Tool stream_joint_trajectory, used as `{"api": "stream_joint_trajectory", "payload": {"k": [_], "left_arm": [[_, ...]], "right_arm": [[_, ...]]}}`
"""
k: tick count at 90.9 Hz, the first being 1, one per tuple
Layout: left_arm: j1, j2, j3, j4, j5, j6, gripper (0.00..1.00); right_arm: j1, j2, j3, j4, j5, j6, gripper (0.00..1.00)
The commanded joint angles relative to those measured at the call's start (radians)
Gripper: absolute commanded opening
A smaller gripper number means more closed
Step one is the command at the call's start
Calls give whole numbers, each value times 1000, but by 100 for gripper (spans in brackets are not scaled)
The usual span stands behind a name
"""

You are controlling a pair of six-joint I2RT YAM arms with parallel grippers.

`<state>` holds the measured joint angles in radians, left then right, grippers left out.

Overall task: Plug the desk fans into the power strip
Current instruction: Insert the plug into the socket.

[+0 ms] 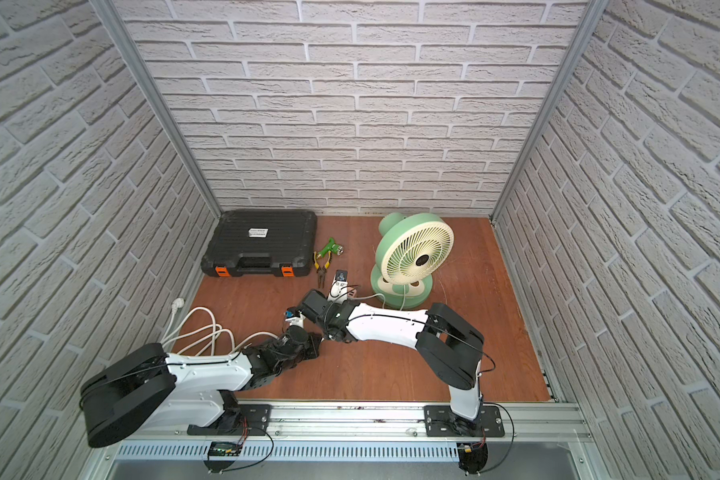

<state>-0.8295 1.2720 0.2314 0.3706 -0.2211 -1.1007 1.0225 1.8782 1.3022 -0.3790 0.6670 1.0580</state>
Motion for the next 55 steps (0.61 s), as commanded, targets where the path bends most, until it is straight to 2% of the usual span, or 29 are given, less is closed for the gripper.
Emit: {"api": "stream_joint_trajectory", "payload": {"k": [1, 35, 55], "left_arm": [[-8, 11, -12, 25, 2, 3, 14], [-7, -4, -14, 19, -4, 6, 13], [-7, 14, -12, 33, -3, 8, 12]], "right_arm": [[-1, 24, 53, -35, 65, -32, 3], [-4, 59, 84, -72, 79, -23, 3], [-10, 89, 110, -115, 85, 44, 3]]}}
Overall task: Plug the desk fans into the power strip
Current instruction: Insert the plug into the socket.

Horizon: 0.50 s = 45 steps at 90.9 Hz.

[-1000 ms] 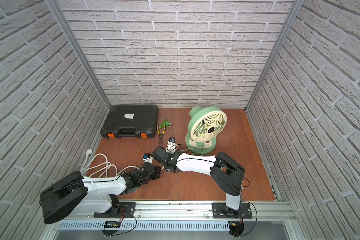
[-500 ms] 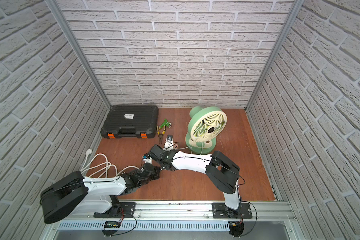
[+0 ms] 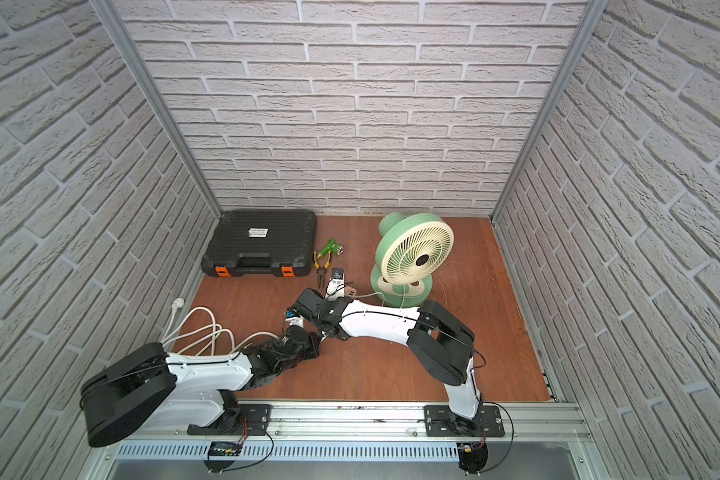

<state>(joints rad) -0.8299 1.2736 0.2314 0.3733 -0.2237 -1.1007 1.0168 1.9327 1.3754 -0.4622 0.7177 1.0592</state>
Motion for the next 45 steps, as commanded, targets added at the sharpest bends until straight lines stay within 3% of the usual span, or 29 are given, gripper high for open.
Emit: {"api": "stream_joint_trajectory", "payload": {"k": [1, 45], "left_arm": [[-6, 14, -13, 32, 0, 7, 12], [-15, 33, -9, 53, 7, 27, 11]], "right_arm": [[-4, 36, 39, -34, 34, 45, 3], [-6, 87, 184, -271, 108, 161, 3]]}}
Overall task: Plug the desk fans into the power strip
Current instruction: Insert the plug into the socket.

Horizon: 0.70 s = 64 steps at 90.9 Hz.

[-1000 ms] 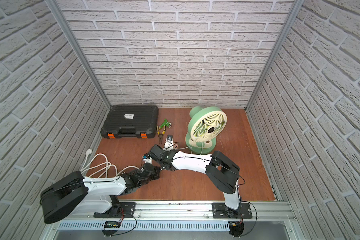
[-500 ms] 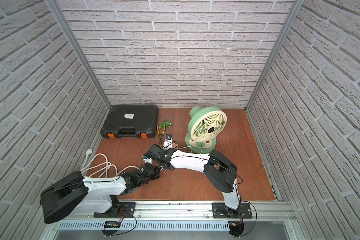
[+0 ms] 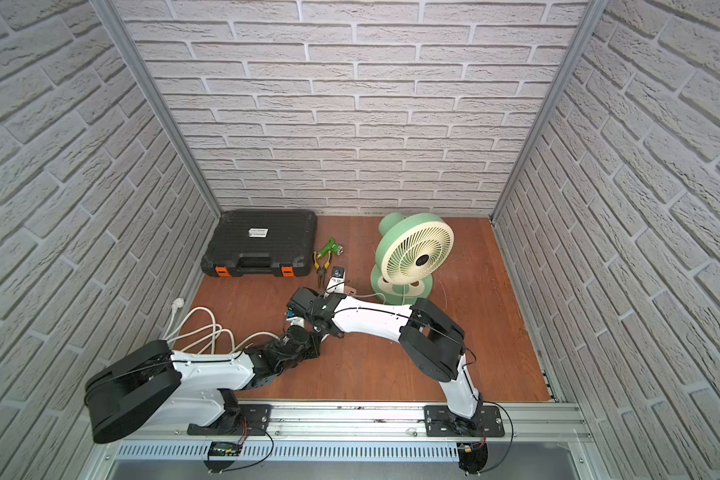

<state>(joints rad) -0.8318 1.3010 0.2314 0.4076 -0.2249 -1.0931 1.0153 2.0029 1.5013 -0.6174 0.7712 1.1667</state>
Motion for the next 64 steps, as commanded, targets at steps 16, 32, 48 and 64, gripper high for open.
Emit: {"api": "stream_joint_trajectory", "payload": {"k": [16, 32, 48, 64], "left_arm": [[-14, -4, -10, 16, 2, 20, 11], [-15, -1, -8, 16, 1, 26, 11], [-14, -4, -13, 19, -2, 27, 11], [-14, 3, -17, 31, -5, 27, 11]], "right_arm": [[-3, -42, -18, 28, 38, -18, 3], [-4, -8, 24, 14, -4, -33, 3], [-3, 29, 54, -11, -7, -17, 3], [-18, 76, 119, -94, -11, 11, 3]]}}
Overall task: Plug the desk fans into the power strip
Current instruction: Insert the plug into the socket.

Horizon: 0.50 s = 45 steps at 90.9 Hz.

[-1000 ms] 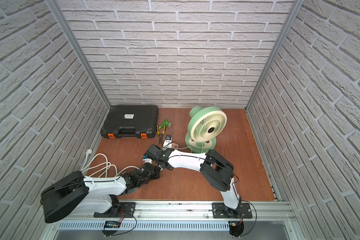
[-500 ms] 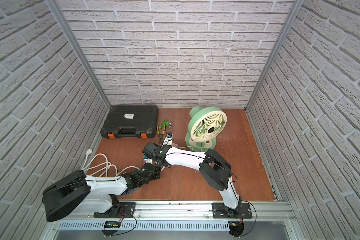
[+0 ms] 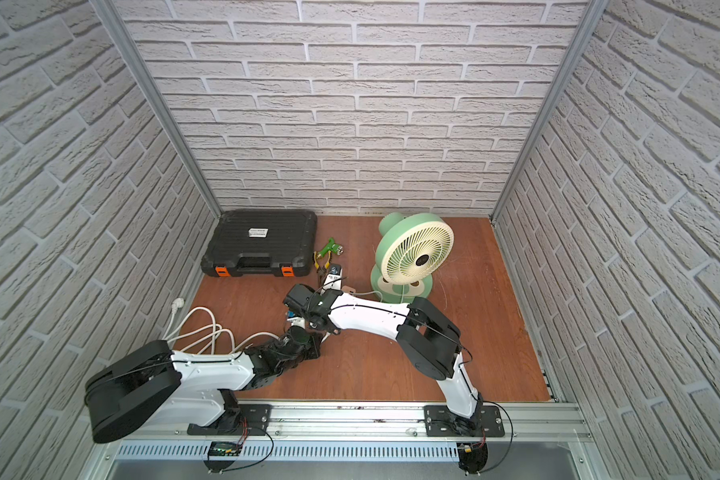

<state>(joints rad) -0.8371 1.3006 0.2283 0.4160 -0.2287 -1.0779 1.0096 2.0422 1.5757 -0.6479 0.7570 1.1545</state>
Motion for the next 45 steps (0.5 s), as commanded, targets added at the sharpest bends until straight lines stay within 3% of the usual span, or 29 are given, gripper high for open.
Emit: {"api": "stream_joint_trajectory", "payload": {"k": [1, 45], "left_arm": [[-9, 4, -14, 23, -1, 12, 11], [-10, 30, -20, 55, 9, 13, 11]], "right_arm": [[-13, 40, 47, -67, 2, 27, 3], [-15, 73, 69, -83, -27, 60, 3]]}}
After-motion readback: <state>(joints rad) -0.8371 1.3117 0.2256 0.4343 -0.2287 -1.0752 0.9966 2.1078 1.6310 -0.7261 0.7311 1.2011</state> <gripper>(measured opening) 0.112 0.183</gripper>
